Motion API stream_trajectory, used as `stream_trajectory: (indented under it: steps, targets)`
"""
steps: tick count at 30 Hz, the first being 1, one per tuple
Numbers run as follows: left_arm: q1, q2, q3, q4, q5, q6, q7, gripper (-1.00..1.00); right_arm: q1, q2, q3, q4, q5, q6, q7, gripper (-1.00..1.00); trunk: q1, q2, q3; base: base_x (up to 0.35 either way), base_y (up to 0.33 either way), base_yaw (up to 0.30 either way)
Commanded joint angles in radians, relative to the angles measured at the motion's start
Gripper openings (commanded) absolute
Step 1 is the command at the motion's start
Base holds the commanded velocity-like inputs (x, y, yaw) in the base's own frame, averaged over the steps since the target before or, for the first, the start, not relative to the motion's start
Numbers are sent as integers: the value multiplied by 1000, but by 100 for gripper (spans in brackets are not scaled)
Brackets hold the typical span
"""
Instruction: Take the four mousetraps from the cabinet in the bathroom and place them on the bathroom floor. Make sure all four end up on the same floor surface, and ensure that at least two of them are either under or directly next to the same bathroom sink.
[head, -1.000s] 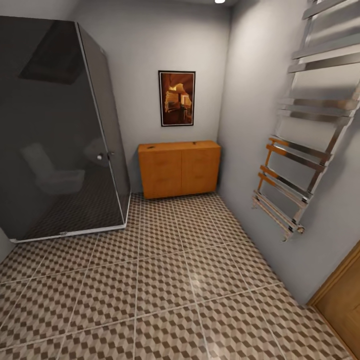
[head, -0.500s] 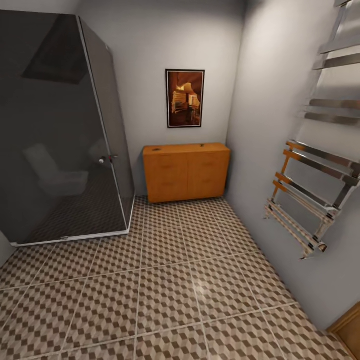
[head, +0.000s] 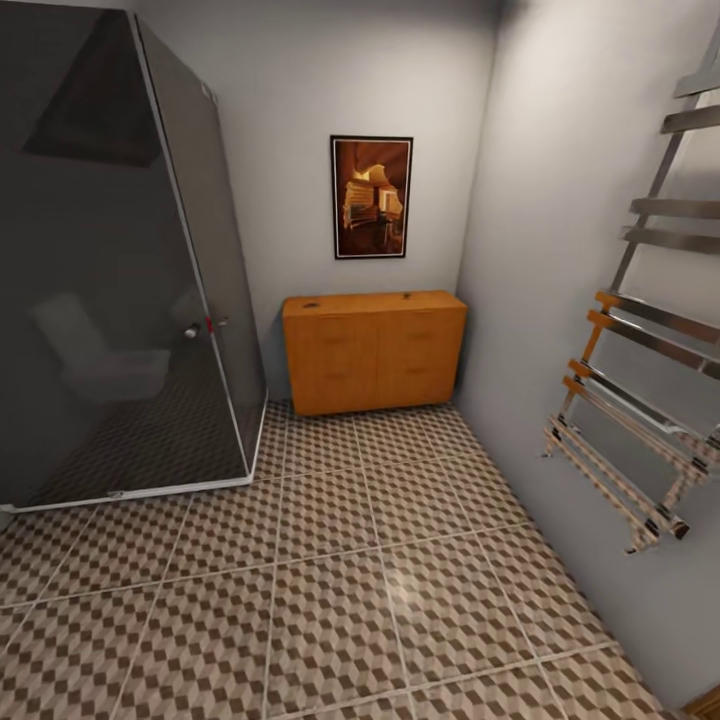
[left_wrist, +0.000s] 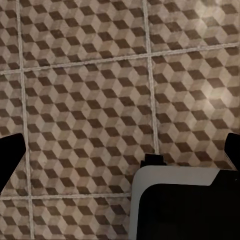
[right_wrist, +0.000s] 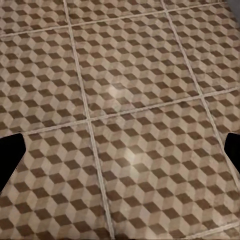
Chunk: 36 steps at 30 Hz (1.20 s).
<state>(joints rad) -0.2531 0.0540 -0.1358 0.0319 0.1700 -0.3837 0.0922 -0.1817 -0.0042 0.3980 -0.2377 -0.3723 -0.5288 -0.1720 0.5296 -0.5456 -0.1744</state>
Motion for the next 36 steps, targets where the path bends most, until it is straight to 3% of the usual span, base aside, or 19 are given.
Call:
stream_trajectory:
  steps: [1, 36]
  targets:
    - [-2, 0, -9, 3, 8, -6, 1, 100, -1, 0, 8, 0, -4, -2, -7, 100, 1, -1, -2, 331, 0, 0]
    - [-2, 0, -9, 4, 9, -6, 1, 100, -1, 0, 8, 0, -4, -1, -7, 100, 1, -1, -2, 331, 0, 0]
